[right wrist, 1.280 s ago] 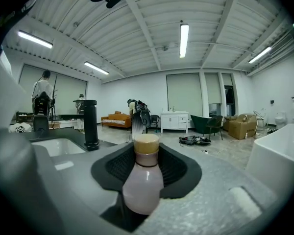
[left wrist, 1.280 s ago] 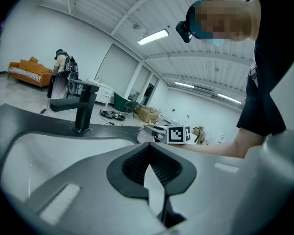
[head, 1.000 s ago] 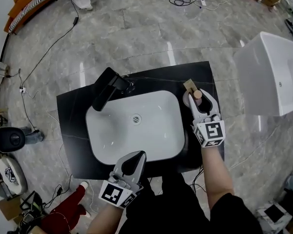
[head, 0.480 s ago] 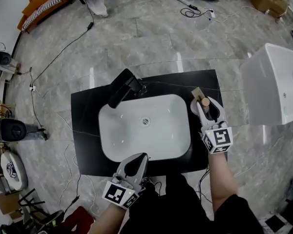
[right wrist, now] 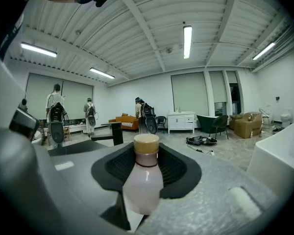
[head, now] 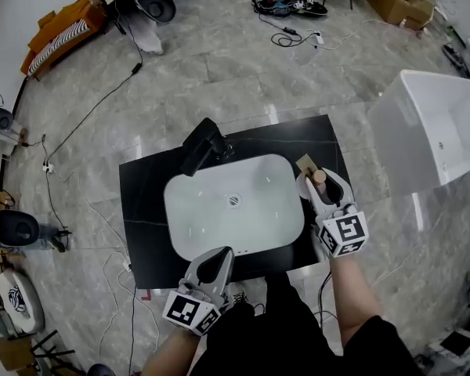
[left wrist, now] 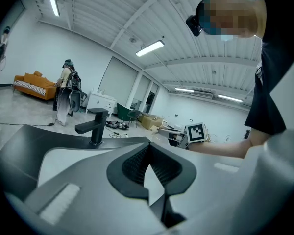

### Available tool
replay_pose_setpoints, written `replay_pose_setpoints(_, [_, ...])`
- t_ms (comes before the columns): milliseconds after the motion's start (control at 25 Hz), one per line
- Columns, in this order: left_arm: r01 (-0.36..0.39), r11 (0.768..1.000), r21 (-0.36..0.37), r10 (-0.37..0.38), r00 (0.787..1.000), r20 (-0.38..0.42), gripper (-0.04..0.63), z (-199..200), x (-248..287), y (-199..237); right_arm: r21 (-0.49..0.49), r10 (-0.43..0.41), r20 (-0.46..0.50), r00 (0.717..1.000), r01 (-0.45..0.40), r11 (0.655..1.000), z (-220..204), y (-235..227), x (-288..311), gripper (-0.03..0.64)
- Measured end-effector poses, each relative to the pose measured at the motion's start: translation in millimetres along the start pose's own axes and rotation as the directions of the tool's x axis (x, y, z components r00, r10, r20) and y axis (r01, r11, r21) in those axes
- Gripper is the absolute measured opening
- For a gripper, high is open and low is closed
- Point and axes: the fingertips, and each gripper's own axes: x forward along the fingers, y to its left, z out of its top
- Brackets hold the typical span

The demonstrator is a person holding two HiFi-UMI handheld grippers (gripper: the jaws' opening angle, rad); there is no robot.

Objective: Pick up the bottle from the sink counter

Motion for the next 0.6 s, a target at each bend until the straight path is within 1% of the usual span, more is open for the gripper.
replay_pose_setpoints(280, [0.042,0.999,0.026,-0.042,0.999,0.005,0.003,3.4,-28.4,-7.9,0.002,-0.017,0.004,1.0,0.017,1.0,13.9,37.1,-39.9,0.138])
replay_pose_setpoints(600, [0.067,0.997,0.035,-0.068,0.998,0.016,0.003,-7.5,-68.9,-10.7,0.0,-0.022,0.008,1.0,0.022,1.0,22.2,85.2,-79.7,0.138])
